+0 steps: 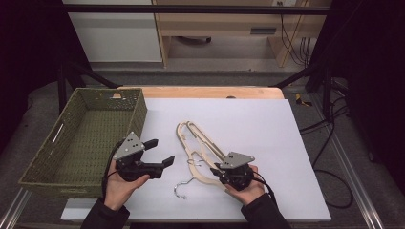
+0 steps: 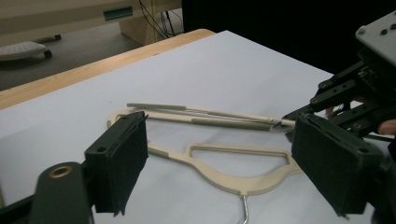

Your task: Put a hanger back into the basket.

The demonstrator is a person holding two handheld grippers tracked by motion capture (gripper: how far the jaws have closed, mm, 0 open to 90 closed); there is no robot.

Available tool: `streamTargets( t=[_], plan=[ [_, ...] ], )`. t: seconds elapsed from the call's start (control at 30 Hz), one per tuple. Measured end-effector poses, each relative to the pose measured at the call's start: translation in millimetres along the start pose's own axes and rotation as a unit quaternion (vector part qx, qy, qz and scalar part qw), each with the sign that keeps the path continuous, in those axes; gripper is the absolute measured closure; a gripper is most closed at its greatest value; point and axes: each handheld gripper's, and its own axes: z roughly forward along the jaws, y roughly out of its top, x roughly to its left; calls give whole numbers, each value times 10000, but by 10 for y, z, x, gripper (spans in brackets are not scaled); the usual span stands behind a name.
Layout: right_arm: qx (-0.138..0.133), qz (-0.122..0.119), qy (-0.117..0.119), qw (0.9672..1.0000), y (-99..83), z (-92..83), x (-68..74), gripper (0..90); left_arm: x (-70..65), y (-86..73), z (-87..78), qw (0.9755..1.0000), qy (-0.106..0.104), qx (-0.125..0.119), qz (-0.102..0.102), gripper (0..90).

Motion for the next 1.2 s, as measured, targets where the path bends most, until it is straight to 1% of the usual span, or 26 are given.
streamTargets(
  t=[0.03,0.17,0.23,0.27,0.37,0.4,0.43,0.53,0.57,0.6,0.63,0.67,0.7,0.8,0.87,0.93,0.97,1.0,1.03,1.07,1.1,1.13,1.17,1.2],
  plan=[
    [0,0,0,10000,0,0,0,779,10,-7,0,10000,24,16,32,173],
    [-84,80,-145,9998,4,-86,-86,793,24,-36,38,9999,51,71,65,146],
    [-108,93,-255,9996,5,-130,-134,802,22,-52,65,9999,50,108,105,138],
    [-158,145,-336,9992,3,-170,-187,810,22,-57,77,9998,56,132,123,126],
    [-166,157,-490,9985,8,-222,-254,824,28,-69,101,9997,44,166,155,115],
    [-166,157,-490,9985,8,-222,-254,824,30,-72,106,9997,56,178,158,115],
    [-157,141,-589,9980,12,-241,-275,831,34,-73,109,9997,60,182,164,114],
    [-187,135,-792,9966,15,-300,-356,854,47,-77,121,9997,58,199,157,114],
    [-189,104,-994,9948,13,-334,-417,865,53,-78,132,9996,52,215,164,115],
    [-189,104,-994,9948,13,-334,-417,865,53,-78,132,9996,52,215,164,116],
    [-228,113,-1019,9945,7,-353,-454,866,53,-76,139,9996,42,222,162,116],
    [-259,225,-955,9948,4,-373,-485,867,50,-75,147,9996,25,233,176,117],
    [-274,264,-914,9951,6,-396,-508,867,45,-71,157,9995,21,243,197,117],
    [-438,296,-668,9964,34,-466,-532,868,20,-41,197,9991,-81,281,300,114],
    [-533,251,-463,9972,76,-494,-500,868,-1,-13,233,9987,-150,296,378,113],
    [-547,200,-195,9981,128,-499,-442,868,-36,21,280,9984,-216,285,446,115],
    [-566,103,108,9983,186,-478,-380,868,-56,41,305,9979,-247,311,505,120],
    [-566,103,108,9983,186,-478,-380,868,-76,60,331,9974,-282,331,576,120],
    [-573,62,252,9980,214,-462,-345,868,-95,79,356,9968,-335,365,634,126],
    [-553,11,512,9972,266,-432,-285,868,-128,112,400,9956,-449,410,711,139],
    [-553,11,512,9972,266,-432,-285,868,-128,112,400,9956,-449,410,711,154],
    [-549,-28,626,9965,289,-415,-259,868,-138,125,420,9949,-527,442,741,154],
    [-549,-48,739,9957,308,-396,-234,868,-147,135,441,9940,-624,505,744,185],
    [-555,-71,935,9940,339,-365,-191,868,-154,140,462,9932,-698,565,737,235]
  ],
)
